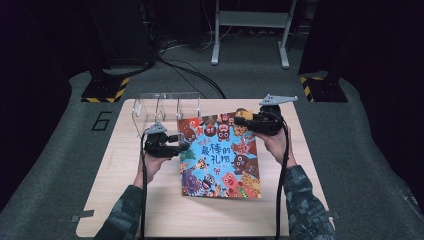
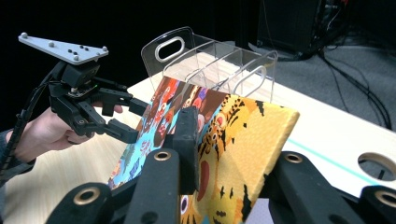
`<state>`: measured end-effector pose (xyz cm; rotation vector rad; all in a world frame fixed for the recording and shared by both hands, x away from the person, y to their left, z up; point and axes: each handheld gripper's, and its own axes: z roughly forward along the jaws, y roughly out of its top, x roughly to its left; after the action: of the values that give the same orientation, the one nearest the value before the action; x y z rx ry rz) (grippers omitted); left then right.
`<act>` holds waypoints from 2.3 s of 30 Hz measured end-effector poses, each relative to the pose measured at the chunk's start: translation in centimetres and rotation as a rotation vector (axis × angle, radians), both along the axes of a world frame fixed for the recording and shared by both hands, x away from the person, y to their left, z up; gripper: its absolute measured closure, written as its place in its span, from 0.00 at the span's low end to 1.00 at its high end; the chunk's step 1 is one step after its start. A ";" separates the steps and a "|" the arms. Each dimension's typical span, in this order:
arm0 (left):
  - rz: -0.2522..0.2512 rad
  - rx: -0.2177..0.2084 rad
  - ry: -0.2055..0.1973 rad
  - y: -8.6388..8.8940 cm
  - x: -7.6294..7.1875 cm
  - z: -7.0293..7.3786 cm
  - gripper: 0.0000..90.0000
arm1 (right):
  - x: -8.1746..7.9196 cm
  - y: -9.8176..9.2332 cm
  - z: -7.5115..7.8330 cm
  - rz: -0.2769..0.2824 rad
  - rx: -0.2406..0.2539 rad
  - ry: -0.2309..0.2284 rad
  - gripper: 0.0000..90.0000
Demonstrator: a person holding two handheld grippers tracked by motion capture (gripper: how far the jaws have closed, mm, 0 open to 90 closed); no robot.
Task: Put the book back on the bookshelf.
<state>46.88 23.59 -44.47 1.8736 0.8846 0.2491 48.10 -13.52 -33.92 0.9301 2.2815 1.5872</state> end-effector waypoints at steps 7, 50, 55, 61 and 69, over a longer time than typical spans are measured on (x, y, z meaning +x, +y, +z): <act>0.002 0.005 -0.008 0.0 -0.1 0.1 0.43 | 0.1 -0.2 -0.1 -0.013 -0.013 0.031 0.77; 0.030 0.096 -0.138 0.5 -2.2 2.0 0.59 | 1.6 0.2 -1.8 -0.134 -0.120 0.169 0.47; 0.002 0.103 -0.138 1.0 -2.3 2.5 0.60 | 1.8 0.5 -1.9 -0.127 -0.110 0.165 0.45; 0.022 0.086 -0.156 1.3 -2.5 3.0 0.61 | 1.8 0.9 -1.7 -0.118 -0.121 0.136 0.44; 0.039 0.087 -0.178 1.6 -2.7 3.4 0.63 | 1.8 1.5 -1.3 -0.113 -0.123 0.124 0.44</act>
<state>44.15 25.18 -41.11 1.8819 0.7998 0.4780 49.85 -12.05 -35.26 1.1320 2.3312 1.3630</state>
